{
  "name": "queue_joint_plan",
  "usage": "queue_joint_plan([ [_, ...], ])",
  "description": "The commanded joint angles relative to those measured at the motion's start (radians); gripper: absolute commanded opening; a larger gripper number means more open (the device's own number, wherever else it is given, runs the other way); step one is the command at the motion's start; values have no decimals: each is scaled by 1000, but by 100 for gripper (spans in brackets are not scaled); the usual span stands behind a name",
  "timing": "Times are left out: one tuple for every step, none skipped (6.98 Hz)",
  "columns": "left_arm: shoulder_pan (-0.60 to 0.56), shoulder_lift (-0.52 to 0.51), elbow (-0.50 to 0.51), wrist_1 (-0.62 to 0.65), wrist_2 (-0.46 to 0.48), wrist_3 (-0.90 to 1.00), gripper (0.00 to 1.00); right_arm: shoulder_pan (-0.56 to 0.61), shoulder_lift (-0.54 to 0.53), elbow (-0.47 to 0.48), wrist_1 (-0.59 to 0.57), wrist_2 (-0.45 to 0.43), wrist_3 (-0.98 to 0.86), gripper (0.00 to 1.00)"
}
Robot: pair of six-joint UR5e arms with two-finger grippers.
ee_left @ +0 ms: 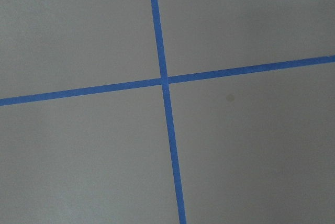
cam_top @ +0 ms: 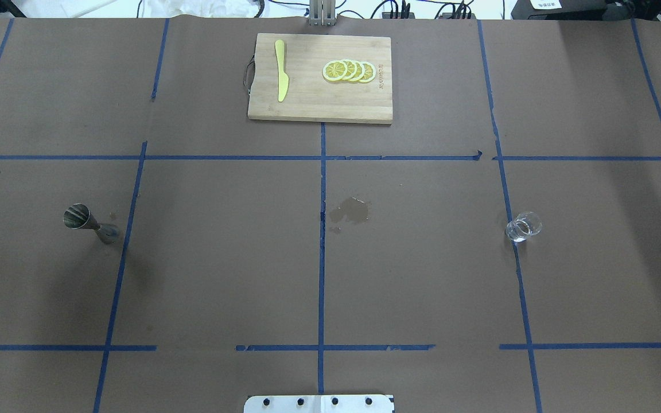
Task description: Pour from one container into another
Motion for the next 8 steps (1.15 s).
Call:
queue_joint_plan([
  [1,-8,2,-16,-1,1,100,0,0,5,0,19,0,100],
  [1,0,3,-95,-15,7,100,0,-1,6,0,22,0,100],
  [3,18,8,-143,-47,1,100,0,0,6,0,22,0,100],
  [3,25,14,-148,-91,1,100,0,0,5,0,22,-1,100],
  [3,25,11,-148,-92,-27,100,0,0,8,0,22,-2,100],
  [4,22,12,-180,-92,-51,100,0,-1,9,0,26,0,100],
  [6,25,14,-218,-90,-48,100,0,-1,9,0,27,-1,100],
  [12,25,14,-298,-87,-51,100,0,-1,9,0,27,-2,100],
])
